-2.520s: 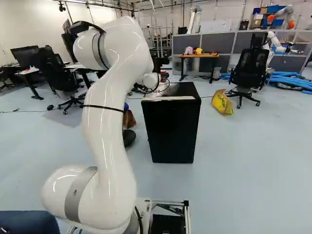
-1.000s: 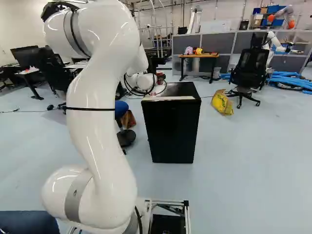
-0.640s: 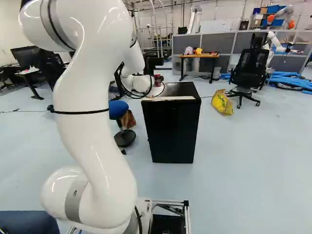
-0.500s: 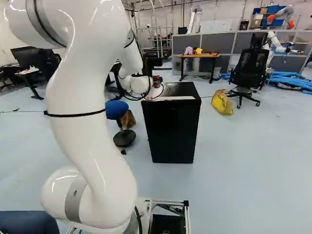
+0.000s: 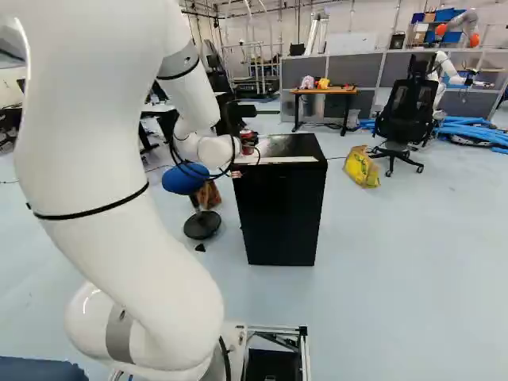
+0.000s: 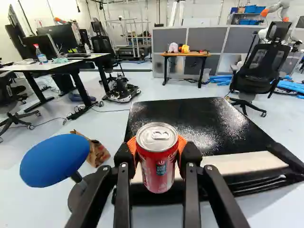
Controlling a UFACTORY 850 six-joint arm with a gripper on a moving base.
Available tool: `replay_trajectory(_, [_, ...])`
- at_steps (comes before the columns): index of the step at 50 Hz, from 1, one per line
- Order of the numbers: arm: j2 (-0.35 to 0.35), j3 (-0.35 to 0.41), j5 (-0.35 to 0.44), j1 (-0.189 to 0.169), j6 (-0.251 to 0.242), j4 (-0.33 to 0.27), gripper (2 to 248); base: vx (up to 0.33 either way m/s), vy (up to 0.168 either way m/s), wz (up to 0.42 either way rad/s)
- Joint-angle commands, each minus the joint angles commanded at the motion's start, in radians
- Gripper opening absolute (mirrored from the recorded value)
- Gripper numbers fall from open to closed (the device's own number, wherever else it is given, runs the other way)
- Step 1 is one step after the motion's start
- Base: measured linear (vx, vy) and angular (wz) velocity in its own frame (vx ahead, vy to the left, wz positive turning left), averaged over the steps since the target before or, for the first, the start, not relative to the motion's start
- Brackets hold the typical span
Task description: Grab a drink from the fridge
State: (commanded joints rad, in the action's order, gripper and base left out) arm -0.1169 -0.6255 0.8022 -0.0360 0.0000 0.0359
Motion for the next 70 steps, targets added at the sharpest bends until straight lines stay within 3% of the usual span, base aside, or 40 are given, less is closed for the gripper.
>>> replay_trajectory(37, [0.243, 0.331, 0.043, 0.022, 0.000, -0.022, 100, 0.000, 0.000, 0.000])
replay_trajectory(70, [0.364, 0.494, 0.065, 0.033, 0.000, -0.033, 100, 0.000, 0.000, 0.000])
